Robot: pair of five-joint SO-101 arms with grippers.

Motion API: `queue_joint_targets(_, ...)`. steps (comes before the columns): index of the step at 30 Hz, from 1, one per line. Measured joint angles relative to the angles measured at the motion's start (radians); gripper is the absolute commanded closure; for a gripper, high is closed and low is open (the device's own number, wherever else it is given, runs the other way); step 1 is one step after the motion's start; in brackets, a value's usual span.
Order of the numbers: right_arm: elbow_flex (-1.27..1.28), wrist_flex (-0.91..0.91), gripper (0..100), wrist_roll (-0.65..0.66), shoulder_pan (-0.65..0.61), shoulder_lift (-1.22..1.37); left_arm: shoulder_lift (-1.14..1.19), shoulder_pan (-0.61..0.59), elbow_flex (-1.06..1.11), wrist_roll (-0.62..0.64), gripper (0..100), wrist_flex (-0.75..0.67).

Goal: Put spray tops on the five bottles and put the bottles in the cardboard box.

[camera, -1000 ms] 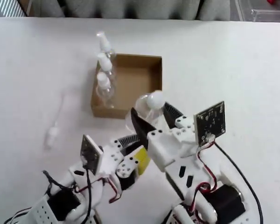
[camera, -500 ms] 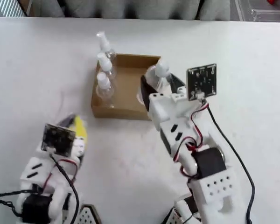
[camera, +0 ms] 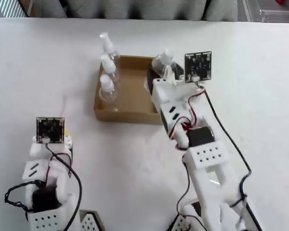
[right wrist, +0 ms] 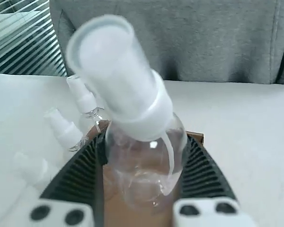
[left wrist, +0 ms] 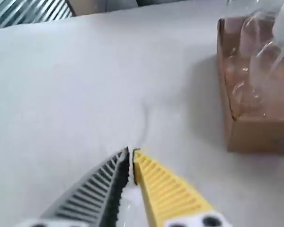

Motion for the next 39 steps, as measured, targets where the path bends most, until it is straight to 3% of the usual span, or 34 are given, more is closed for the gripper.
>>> queue_joint_targets(5, -0.021, -0.104, 98.4, 0.0, -0.003, 0.167, -0.002, -0.029, 0.048, 0.0, 98, -0.003)
queue_joint_targets(14, -0.233, -0.114, 98.4, 0.0, -0.002, 0.463, 0.0, -0.034, 0.048, -0.003, 98, -0.003)
queue_joint_targets(28, -0.281, -0.114, 98.1, 0.081, 0.017, 0.509, 0.0, -0.034, 0.048, -0.003, 97, -0.003)
queue_joint_targets(39, -0.402, -0.244, 98.3, 0.086, 0.031, 0.786, 0.0, -0.034, 0.048, -0.003, 98, -0.003)
